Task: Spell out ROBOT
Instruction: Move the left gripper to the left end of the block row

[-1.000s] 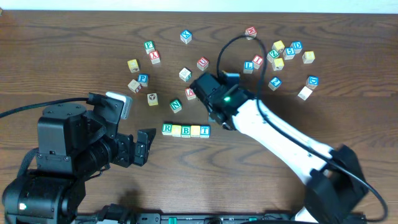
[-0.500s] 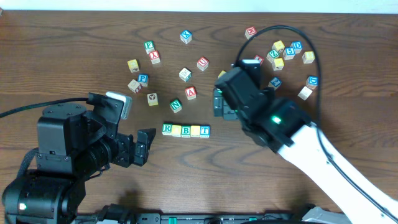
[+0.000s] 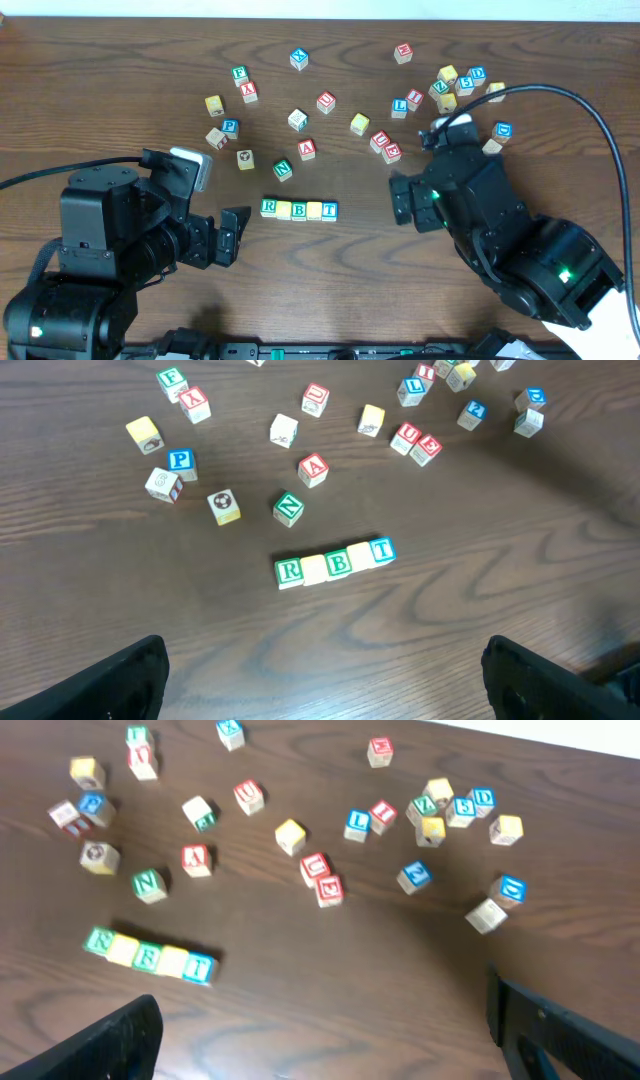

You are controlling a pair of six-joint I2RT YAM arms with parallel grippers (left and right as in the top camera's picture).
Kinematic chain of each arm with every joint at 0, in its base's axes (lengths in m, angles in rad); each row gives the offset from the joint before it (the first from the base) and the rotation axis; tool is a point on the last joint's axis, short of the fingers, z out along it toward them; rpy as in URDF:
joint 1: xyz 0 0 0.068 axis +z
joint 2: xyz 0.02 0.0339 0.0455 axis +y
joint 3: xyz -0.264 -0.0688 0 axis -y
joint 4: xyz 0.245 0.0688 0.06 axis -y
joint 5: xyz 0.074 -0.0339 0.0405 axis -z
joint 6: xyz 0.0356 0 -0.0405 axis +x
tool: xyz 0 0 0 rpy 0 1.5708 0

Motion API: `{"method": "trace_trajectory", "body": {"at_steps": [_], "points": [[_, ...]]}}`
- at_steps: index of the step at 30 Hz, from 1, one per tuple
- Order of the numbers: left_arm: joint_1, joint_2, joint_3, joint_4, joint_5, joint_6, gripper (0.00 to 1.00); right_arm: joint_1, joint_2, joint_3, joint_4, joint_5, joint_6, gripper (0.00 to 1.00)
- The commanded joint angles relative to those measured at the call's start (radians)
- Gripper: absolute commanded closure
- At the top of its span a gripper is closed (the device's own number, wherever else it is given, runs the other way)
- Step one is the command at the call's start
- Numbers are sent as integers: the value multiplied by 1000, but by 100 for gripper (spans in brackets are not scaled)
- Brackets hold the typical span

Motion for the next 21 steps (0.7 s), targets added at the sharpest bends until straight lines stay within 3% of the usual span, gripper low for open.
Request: {"method": "trace_trajectory", "body": {"at_steps": [1,6,7,8,12,15,17,21], "points": [[6,-2,3,-2,12,6,2,-1,-4,18,-25,11,-29,1],[6,-2,3,1,13,6,3,-1,-4,18,-25,11,-29,1],[6,-2,3,1,12,6,15,-1,-4,18,-23,11,-28,1],[6,-2,2,-3,11,6,18,-1,-4,18,-20,11,-28,1],[6,14,-21,-29,-100,-4,21,-1,-4,18,-13,11,-28,1],[6,60,-62,-23,-199,-87,22,-1,-4,18,-12,11,-28,1],[6,106,-92,-17,-253,-145,30,-1,-4,18,-9,11,-28,1],[6,230,-124,-17,-268,-206,36,-1,-4,18,-4,12,-29,1]]}}
